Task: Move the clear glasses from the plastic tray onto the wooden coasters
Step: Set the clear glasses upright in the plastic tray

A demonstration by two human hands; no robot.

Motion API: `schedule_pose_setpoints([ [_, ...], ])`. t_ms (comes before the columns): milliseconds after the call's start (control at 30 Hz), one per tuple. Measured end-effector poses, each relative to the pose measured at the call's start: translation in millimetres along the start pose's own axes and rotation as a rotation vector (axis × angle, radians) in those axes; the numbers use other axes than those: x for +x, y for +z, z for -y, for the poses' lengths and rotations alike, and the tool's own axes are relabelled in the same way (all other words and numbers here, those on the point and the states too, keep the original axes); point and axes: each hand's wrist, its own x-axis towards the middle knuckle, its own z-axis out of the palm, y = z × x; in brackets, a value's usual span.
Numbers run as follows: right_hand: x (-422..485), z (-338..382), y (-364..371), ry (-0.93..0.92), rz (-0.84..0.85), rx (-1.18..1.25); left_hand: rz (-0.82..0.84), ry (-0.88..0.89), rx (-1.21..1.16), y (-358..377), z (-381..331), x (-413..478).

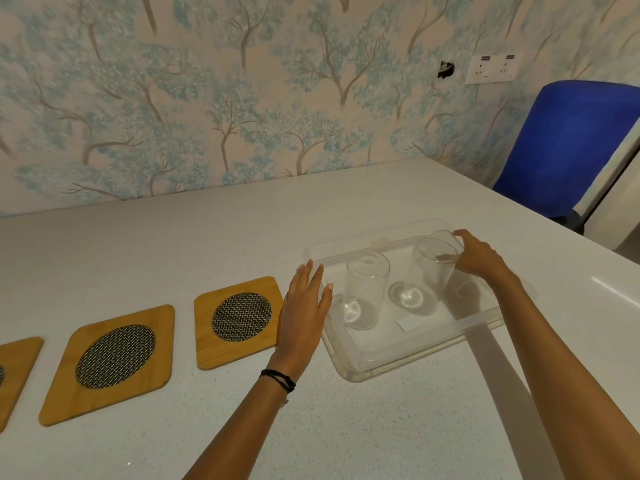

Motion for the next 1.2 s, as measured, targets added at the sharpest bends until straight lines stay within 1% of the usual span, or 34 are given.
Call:
schedule_pose_setpoints([
  [100, -12, -10, -3, 0.014, -0.129, 0.225, -0.005, 0.0, -0.006, 1, 0, 0],
  [200, -26, -14, -3, -0.013, -0.25, 0.38, -0.006, -0.003, -0.004, 2, 1, 1],
  [300, -38, -15, -2, -0.041, -0.34, 0.48, -0.011, -0.005, -0.002, 3, 2, 0],
  [467, -50, -18, 2, -0.077, -0.435, 0.573, -0.013, -0.004, -0.022, 4, 3, 1],
  [933, -54, -27, 15, -0.188, -0.46, 0.552, 0.001, -0.016, -0.081, 2, 0, -3],
  [1200, -54, -27, 18, -0.208, -0.468, 0.495, 0.004, -0.028, -0.094, 3, 1, -3],
])
